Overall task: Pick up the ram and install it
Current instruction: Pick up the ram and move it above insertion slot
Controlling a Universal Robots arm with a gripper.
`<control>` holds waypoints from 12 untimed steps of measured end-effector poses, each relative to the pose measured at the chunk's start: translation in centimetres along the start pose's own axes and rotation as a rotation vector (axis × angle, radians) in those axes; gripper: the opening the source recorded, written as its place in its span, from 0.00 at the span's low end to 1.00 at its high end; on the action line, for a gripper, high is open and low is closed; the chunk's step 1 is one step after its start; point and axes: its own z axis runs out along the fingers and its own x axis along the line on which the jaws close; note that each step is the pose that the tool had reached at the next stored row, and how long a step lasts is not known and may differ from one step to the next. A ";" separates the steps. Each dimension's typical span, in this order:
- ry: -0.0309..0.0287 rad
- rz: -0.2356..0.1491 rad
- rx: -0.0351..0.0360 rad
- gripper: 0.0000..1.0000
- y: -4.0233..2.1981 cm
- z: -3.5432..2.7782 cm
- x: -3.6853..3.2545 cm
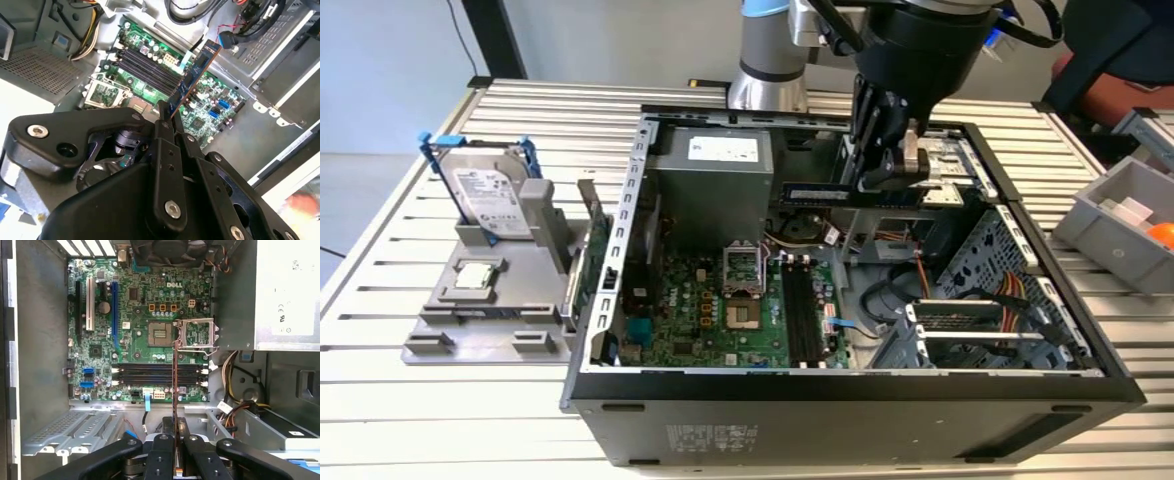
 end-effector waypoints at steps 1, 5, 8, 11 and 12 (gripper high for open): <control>0.0000 0.000 -0.0001 0.00 0.00 0.00 0.00; 0.0001 0.000 -0.0004 0.00 0.00 0.00 0.00; 0.0000 0.000 -0.0005 0.00 0.00 0.00 0.00; 0.0000 0.000 -0.0006 0.00 0.00 0.00 0.00; 0.0001 0.000 -0.0006 0.00 0.00 0.00 0.00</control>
